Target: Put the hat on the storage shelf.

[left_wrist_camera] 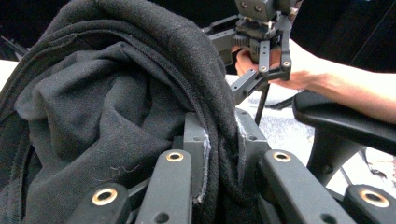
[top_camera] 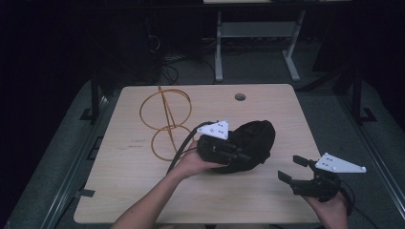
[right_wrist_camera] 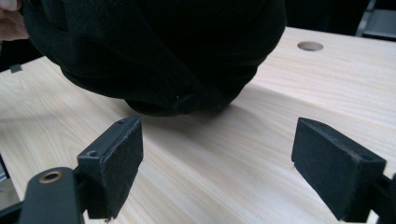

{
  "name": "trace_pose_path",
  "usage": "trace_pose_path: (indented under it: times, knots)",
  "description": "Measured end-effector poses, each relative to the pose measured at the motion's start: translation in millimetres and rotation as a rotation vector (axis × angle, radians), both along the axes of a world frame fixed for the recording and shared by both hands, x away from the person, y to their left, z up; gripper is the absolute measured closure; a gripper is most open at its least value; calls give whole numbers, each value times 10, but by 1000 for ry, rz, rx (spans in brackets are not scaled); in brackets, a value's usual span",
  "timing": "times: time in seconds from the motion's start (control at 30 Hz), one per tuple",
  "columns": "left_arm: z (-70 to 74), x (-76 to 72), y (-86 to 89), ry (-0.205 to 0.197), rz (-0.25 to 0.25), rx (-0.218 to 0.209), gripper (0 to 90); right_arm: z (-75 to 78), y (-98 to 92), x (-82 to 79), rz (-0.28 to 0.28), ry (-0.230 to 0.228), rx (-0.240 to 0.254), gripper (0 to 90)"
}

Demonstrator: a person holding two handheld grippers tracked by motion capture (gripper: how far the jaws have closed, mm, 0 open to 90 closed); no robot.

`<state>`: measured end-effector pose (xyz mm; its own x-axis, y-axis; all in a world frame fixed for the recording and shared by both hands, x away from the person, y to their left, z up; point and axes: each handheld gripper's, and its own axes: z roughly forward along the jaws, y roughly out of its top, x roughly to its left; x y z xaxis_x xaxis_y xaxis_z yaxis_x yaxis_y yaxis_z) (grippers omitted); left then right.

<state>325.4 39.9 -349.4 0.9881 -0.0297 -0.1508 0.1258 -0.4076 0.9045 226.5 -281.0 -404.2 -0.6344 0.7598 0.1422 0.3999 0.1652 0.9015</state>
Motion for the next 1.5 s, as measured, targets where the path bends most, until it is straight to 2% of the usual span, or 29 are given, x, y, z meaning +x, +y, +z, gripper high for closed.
trace_pose_path:
  times: [0.2, 0.4, 0.63, 0.7, 1.07, 1.23, 1.37, 1.43, 1.5]
  knots:
    - [95, -25, 31, -6, -2, -24, 781, 121, 58, 9, 27, -18, 13, 151]
    - [179, -48, 47, -10, -6, -48, 780, 244, 114, 26, 51, -21, 0, 146]
    - [291, -59, 65, -22, -14, -69, 780, 403, 197, 55, 77, -47, 5, 146]
    - [339, -64, 83, -18, -13, -87, 781, 463, 238, 69, 88, -57, 6, 146]
    - [417, -88, 113, -18, -19, -105, 780, 533, 380, 118, 109, -92, 19, 157]
    - [430, -106, 102, -15, -27, -111, 780, 594, 426, 140, 114, -128, 20, 221]
    - [433, -115, 95, -17, -36, -110, 780, 605, 451, 148, 116, -133, 17, 250]
    - [436, -120, 89, -15, -40, -110, 779, 609, 474, 158, 121, -142, 11, 315]
    - [440, -114, 83, -11, -42, -114, 779, 610, 483, 162, 123, -145, 9, 339]
